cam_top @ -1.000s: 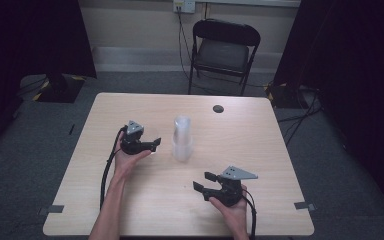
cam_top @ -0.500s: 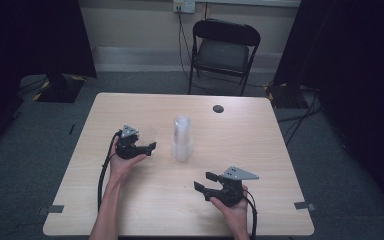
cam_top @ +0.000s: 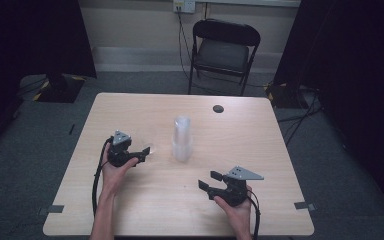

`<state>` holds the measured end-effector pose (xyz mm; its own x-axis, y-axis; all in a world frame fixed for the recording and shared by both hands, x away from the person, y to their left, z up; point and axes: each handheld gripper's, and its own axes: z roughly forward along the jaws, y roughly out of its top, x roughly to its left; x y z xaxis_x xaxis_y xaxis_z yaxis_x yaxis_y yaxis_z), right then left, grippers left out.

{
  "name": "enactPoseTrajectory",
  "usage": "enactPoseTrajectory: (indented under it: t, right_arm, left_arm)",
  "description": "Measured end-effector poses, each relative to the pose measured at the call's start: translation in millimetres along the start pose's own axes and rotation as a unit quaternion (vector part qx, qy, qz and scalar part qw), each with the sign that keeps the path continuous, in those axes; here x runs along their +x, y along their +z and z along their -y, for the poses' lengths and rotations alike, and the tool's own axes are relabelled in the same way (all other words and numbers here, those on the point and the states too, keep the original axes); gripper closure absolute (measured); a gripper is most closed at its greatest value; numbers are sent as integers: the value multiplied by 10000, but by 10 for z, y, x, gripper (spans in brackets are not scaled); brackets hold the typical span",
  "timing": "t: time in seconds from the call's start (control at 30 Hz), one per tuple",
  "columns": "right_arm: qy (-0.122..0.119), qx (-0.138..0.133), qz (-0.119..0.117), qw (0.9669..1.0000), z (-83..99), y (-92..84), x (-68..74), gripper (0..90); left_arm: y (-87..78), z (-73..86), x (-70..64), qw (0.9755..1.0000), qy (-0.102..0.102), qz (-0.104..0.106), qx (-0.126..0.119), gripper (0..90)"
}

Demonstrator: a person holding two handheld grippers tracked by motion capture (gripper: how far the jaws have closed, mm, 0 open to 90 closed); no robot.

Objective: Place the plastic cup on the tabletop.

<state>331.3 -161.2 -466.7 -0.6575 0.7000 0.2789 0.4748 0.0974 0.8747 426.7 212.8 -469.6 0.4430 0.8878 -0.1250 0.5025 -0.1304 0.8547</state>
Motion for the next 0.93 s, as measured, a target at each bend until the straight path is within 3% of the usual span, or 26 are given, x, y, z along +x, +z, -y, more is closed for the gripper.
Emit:
enactPoseTrajectory:
  t: [0.2,0.33,0.47,0.57,0.7,0.73,0.8,0.83,0.87,0.93]
  right_arm:
    - [62,-36,77,9999,17,-38,-45,347]
    - [90,-56,118,9999,22,-54,-60,347]
    - [92,-58,140,9998,30,-70,-70,347]
    - [120,-53,162,9998,46,-75,-80,347]
    - [124,-39,203,9997,60,-82,-95,345]
    - [115,-39,212,9997,61,-84,-96,345]
    - [112,-25,272,9996,61,-81,-98,338]
    - [81,-25,320,9995,60,-81,-97,333]
    - [54,-25,346,9994,59,-84,-97,330]
    - [71,-41,378,9993,58,-89,-107,311]
  left_arm:
    - [-202,73,-98,10000,71,37,19,158]
    - [-367,129,-201,9997,10,130,-182,163]
    - [-496,195,-297,9997,122,30,-231,164]
    - [-585,285,-364,9995,30,36,-303,164]
    - [-698,455,-456,9995,168,96,-242,164]
    - [-714,479,-484,9994,122,57,-316,163]
    - [-731,538,-509,9991,143,217,-344,161]
    - [-733,566,-511,9993,198,190,-259,160]
    - [-727,596,-518,9994,83,184,-290,161]
    - [-739,646,-493,9988,-18,375,-330,160]
